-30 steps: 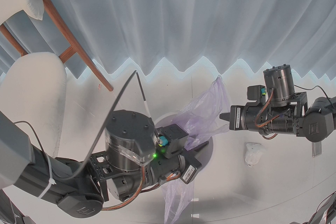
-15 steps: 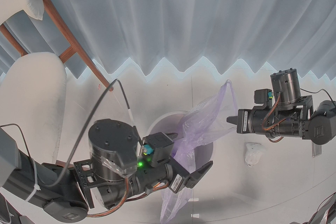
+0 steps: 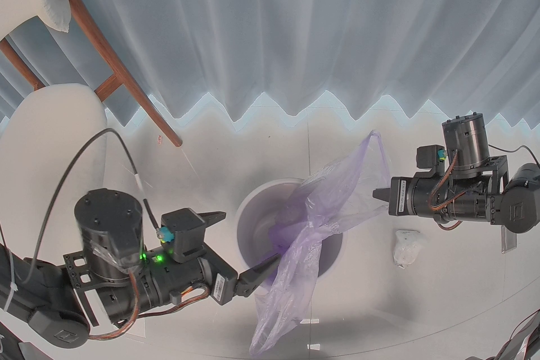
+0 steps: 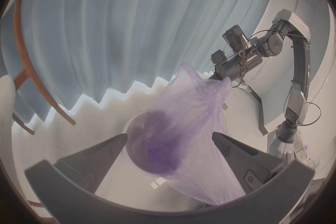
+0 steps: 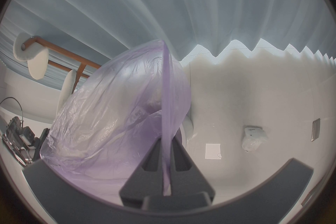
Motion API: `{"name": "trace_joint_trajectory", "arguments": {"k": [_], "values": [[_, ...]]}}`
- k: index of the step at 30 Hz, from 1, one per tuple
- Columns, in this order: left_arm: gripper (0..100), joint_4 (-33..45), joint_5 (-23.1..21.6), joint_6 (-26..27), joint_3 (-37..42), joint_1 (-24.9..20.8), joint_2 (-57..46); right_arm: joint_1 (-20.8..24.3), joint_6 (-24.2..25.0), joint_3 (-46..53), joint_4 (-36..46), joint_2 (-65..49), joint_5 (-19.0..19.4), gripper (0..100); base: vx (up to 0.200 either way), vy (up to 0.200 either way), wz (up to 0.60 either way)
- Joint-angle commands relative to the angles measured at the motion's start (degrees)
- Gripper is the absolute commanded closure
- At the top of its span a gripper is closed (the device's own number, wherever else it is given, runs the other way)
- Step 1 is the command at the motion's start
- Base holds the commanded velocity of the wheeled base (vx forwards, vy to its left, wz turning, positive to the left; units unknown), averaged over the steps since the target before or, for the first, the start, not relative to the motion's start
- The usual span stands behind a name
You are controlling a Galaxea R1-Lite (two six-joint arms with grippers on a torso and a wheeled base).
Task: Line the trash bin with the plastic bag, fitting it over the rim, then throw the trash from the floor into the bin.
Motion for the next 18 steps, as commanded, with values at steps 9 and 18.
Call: {"name": "trace_joint_trajectory", "arguments": {"k": [9,18], "values": [[0,-0.1,-3.0,0.7,5.8,-0.4,-4.9,-0.5,0.0,0.6,-1.0,-0.6,0.0,100,0.0,0.0,0.0],[0,-0.2,-4.1,1.0,5.9,-5.0,-2.6,-1.6,0.0,0.4,-1.0,-0.5,0.0,100,0.0,0.0,0.0]]}}
